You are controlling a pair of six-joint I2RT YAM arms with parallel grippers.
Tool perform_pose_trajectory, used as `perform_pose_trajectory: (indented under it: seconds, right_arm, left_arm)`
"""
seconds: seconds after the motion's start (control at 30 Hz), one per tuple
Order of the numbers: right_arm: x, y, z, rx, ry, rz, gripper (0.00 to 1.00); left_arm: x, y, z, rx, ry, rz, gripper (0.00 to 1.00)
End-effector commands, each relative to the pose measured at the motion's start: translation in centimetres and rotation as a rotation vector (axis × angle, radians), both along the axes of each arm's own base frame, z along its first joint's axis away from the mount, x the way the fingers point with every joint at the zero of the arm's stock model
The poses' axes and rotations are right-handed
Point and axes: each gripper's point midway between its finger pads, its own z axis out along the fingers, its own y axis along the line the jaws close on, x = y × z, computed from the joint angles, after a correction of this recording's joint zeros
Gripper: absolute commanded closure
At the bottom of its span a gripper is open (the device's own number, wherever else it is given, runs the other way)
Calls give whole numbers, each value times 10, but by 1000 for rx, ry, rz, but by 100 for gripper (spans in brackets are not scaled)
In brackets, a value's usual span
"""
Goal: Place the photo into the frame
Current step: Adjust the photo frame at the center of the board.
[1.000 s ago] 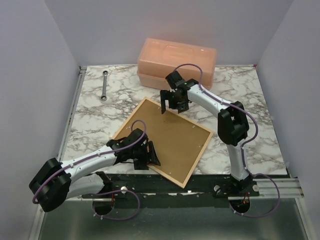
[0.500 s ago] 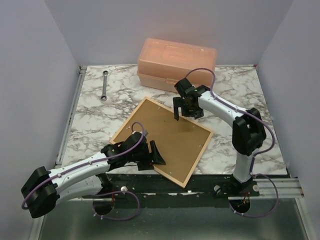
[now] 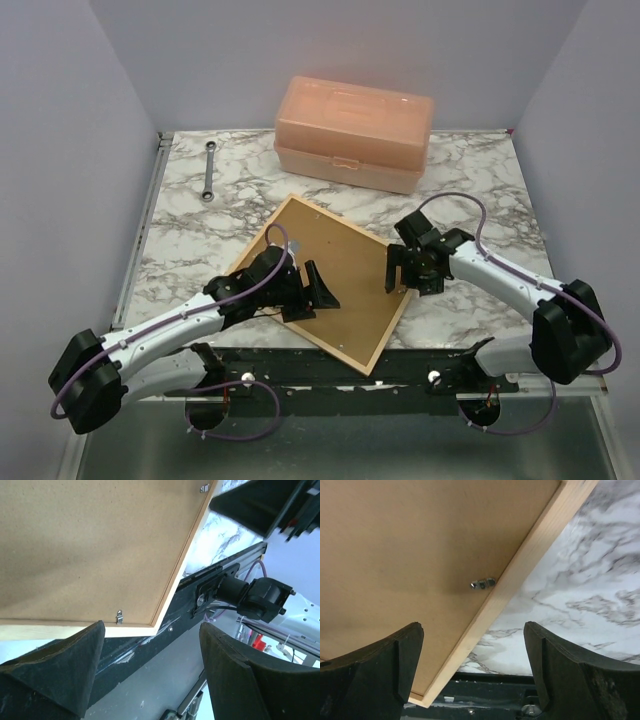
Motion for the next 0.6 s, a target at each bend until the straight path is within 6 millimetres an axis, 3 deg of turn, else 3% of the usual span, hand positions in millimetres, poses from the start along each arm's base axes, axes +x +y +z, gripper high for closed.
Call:
perform_pose_trajectory:
  seconds: [0.0,0.13,0.2,0.3,0.43,0.53,0.57]
  right_arm:
    - [-20,19,-26,123,94,-37,13]
    - [-20,19,-43,111,117,-39,19]
    - [-19,20,-47,106,117,-25,28]
    - [-12,17,-51,73,108,-14,47]
    - [-1,4,-54,-27,84,-18,85]
    - [10,-9,-51,-112,50,-13,99]
    - [13,-13,-50,-140,37,-13,100]
  left_arm:
    - [13,-10,17,-66,-29,-37,22]
    - [25,1,21,-54,-39,-9,22]
    - [32,10,24,-52,-52,13,22]
    - [45,27,30,-46,-77,55,22]
    - [60,55,32,27,-109,115,22]
    - [73,83,29,141,-133,179,22]
    - [75,92,27,186,-139,192,22]
